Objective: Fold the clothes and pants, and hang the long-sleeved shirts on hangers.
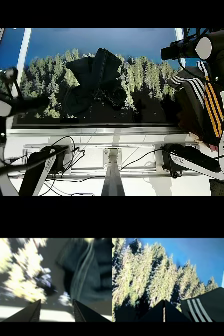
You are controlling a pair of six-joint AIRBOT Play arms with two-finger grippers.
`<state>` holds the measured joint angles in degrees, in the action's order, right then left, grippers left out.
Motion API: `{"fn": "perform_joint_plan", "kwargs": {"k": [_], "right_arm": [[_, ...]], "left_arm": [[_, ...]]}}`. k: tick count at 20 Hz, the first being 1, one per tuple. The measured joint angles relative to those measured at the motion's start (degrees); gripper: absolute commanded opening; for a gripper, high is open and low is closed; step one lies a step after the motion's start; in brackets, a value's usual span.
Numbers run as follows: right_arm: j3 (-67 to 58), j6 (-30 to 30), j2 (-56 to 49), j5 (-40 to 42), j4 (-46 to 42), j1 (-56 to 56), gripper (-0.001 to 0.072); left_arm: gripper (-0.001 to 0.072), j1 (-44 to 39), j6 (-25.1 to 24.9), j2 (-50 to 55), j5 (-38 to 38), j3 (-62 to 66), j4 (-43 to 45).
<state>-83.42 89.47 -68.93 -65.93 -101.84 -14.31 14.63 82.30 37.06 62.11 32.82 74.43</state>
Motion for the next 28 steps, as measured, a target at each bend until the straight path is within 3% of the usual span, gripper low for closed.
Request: {"fn": "perform_joint_plan", "kwargs": {"k": [2,8,16,19,21,26,28], "right_arm": [[0.00,0.00,0.00,-0.02,0.02,0.00,0.0042],[-0.02,0.00,0.00,0.00,0.02,0.00,0.0042],[0.00,0.00,0.00,-0.02,0.02,0.00,0.0042],[0.00,0.00,0.00,0.00,0.02,0.00,0.0042],[0.00,0.00,0.00,-0.02,0.02,0.00,0.0042],[0.00,0.00,0.00,0.00,0.00,0.00,0.0042],[-0.02,0.00,0.00,-0.02,0.00,0.00,0.0042]], "left_arm": [[0.0636,1.51,-0.39,0.22,0.22,-4.66,-4.61],[0.0644,2.95,-9.16,6.29,-1.22,-10.45,-10.78],[0.0633,3.15,-33.46,22.80,-7.28,-11.10,-26.49],[0.0475,3.17,-41.29,26.36,-10.01,-11.15,-30.69],[0.0456,3.19,-44.11,27.39,-10.47,-11.17,-31.76],[0.0028,3.19,-46.99,28.50,-8.57,-11.37,-31.65],[0.0026,3.15,-47.67,28.57,-8.02,-11.34,-31.80]]}}
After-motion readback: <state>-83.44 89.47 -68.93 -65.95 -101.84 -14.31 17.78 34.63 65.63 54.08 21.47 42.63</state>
